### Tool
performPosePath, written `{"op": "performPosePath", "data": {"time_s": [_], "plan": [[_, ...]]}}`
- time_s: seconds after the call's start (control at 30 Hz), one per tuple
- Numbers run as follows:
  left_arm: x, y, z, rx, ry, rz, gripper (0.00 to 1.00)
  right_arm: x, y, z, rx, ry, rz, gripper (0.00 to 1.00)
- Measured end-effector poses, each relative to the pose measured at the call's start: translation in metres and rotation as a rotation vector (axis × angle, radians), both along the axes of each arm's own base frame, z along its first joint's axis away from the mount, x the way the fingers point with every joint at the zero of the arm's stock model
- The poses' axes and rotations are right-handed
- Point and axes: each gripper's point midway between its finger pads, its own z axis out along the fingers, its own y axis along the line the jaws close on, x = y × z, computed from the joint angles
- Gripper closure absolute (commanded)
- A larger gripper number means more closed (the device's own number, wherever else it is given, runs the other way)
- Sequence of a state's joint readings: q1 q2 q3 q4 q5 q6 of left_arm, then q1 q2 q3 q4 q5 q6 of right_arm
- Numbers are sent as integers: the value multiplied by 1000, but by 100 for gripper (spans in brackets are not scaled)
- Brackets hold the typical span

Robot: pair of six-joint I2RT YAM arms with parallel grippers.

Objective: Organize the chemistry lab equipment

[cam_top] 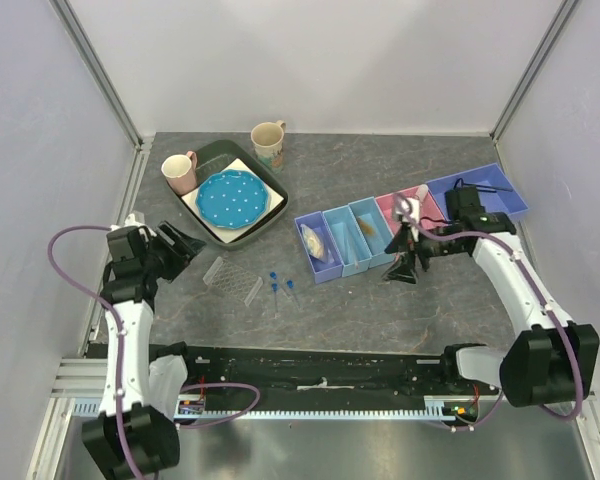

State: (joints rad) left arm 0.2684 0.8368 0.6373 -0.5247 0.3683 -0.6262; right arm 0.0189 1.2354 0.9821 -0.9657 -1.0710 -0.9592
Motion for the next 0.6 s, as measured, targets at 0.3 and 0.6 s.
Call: {"op": "performPosePath", "data": {"time_s": [0.3, 0.6], "plan": [[-6, -25, 42, -52, -160, -125, 3, -48, 103, 12, -186, -99, 310, 23], [-22, -39, 39, -69, -142, -220, 4, -91, 199, -55, -414, -33, 309, 31]]}}
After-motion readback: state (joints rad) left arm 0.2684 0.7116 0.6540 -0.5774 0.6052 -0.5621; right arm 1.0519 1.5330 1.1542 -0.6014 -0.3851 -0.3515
